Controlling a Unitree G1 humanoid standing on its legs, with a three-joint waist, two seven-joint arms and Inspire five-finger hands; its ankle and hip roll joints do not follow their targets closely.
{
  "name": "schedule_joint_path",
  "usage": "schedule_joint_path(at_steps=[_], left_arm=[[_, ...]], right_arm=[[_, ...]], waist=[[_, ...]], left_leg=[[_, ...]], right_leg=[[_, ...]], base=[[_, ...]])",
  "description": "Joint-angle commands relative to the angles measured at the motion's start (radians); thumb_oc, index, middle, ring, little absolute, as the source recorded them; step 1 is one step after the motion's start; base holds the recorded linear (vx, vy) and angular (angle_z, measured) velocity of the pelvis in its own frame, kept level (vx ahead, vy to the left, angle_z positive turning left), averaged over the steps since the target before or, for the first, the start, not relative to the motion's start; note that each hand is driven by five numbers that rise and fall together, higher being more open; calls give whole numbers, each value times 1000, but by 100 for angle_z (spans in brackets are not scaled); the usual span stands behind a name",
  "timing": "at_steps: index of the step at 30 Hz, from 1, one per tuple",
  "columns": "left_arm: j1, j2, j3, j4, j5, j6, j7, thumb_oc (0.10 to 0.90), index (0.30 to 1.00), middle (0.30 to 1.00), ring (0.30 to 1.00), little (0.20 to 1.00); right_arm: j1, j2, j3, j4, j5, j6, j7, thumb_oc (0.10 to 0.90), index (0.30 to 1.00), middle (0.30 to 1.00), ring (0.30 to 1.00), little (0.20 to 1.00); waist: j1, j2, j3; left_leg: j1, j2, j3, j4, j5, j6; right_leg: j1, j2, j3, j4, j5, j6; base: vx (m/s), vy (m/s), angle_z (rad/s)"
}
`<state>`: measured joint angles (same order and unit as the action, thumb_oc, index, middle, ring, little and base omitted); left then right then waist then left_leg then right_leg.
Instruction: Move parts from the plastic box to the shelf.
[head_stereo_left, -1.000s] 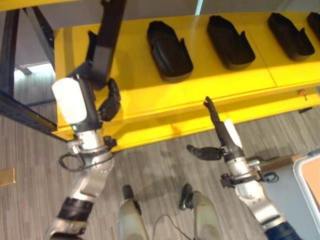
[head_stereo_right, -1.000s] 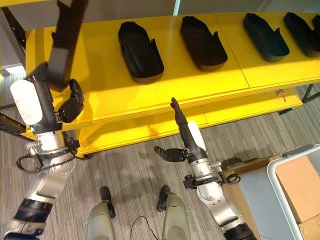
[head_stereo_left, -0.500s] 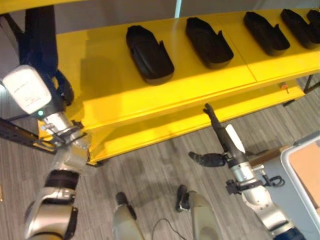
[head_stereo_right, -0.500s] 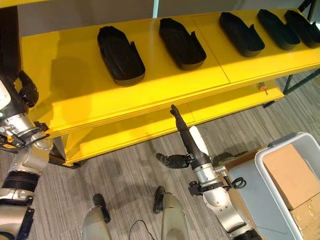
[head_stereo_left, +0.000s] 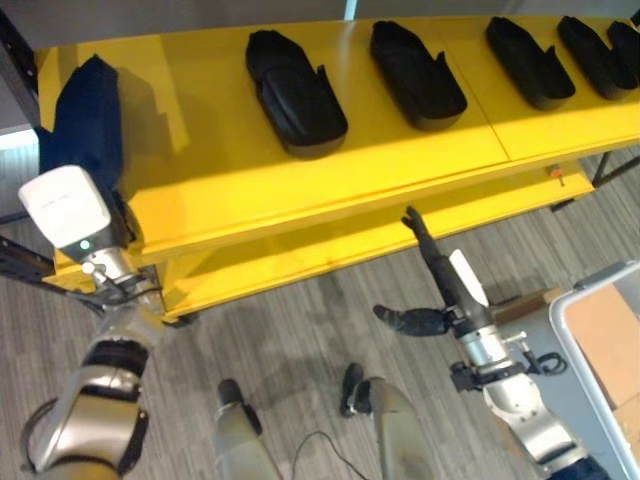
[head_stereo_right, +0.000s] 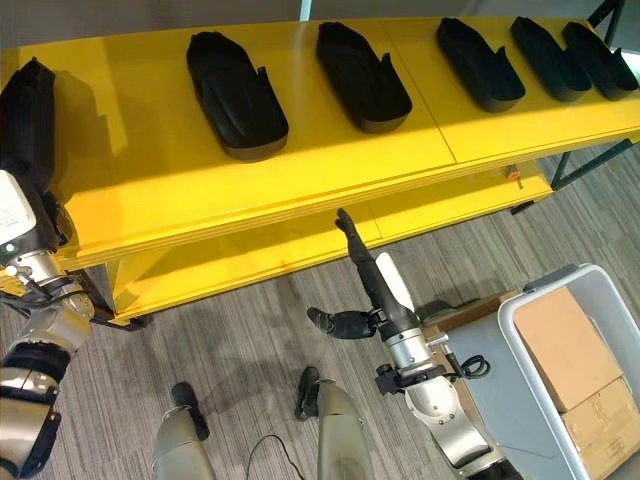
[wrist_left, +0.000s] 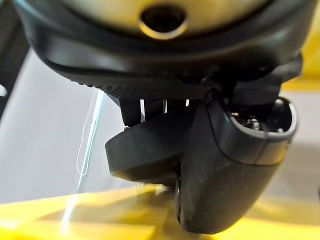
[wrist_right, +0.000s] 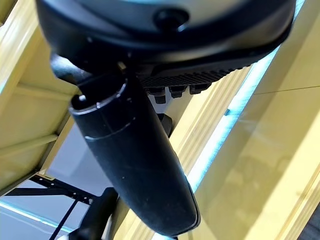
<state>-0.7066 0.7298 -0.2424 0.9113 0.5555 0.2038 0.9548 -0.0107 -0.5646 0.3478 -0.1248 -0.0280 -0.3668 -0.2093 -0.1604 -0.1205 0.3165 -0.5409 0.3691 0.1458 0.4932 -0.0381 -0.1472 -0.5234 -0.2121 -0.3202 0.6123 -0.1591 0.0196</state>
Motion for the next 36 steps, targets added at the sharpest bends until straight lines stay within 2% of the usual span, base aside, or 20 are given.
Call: schedule_joint_path(at_steps=[1, 10, 22, 23, 24, 26, 27, 36], left_arm=[[-82, 62, -49, -7, -1, -30, 14, 400, 300, 300, 300, 300], [-159, 32, -127, 129, -40, -41, -31, 400, 300, 300, 300, 300], [-188, -9, -145, 208, -73, -43, -90, 400, 300, 300, 300, 300], [-188, -9, -146, 209, -73, -43, -90, 502, 443, 443, 443, 443], [-191, -19, -147, 220, -81, -42, -100, 900, 1000, 1000, 1000, 1000], [-194, -23, -145, 228, -88, -43, -110, 900, 1000, 1000, 1000, 1000], [-195, -23, -145, 227, -88, -43, -110, 900, 1000, 1000, 1000, 1000], [-197, -42, -146, 157, -96, -54, -106, 900, 1000, 1000, 1000, 1000]], right_arm=[[-51, -35, -18, -130, 40, -118, -27, 900, 1000, 1000, 1000, 1000], [-65, -55, -2, -131, 41, -123, -38, 900, 1000, 1000, 1000, 1000], [-61, -70, 3, -144, 50, -118, -24, 900, 1000, 1000, 1000, 1000], [-61, -71, 3, -144, 50, -118, -24, 900, 1000, 1000, 1000, 1000], [-59, -74, 5, -146, 53, -115, -20, 900, 1000, 1000, 1000, 1000], [-57, -76, 4, -150, 55, -114, -17, 900, 1000, 1000, 1000, 1000], [-58, -76, 3, -151, 56, -114, -17, 900, 1000, 1000, 1000, 1000], [-48, -82, -4, -157, 54, -104, -10, 900, 1000, 1000, 1000, 1000]], waist=[[-21, 31, -89], [-41, 23, -89], [-51, 23, -94], [-51, 23, -94], [-51, 25, -97], [-52, 25, -98], [-52, 22, -97], [-45, 25, -93]], left_leg=[[82, 101, -36, -72, 62, -67], [60, 108, -28, -57, 63, -66], [50, 113, -24, -48, 61, -66], [50, 113, -24, -48, 61, -66], [62, 118, -26, -42, 38, -77], [61, 119, -26, -41, 37, -78], [50, 116, -23, -43, 59, -68], [51, 112, -26, -41, 56, -65]], right_leg=[[-35, -52, 102, -94, 160, 134], [-63, -44, 114, -87, 163, 135], [-73, -41, 126, -84, 163, 136], [-73, -41, 126, -84, 163, 136], [-66, -37, 131, -70, 141, 147], [-66, -35, 133, -71, 140, 146], [-74, -37, 130, -81, 161, 135], [-72, -38, 132, -74, 157, 134]], base=[[-3, 11, -6], [1, 7, -2], [5, 3, -2], [97, 12, -1], [90, 7, -2], [17, 4, -3], [-58, -1, -4], [0, 1, -2]])
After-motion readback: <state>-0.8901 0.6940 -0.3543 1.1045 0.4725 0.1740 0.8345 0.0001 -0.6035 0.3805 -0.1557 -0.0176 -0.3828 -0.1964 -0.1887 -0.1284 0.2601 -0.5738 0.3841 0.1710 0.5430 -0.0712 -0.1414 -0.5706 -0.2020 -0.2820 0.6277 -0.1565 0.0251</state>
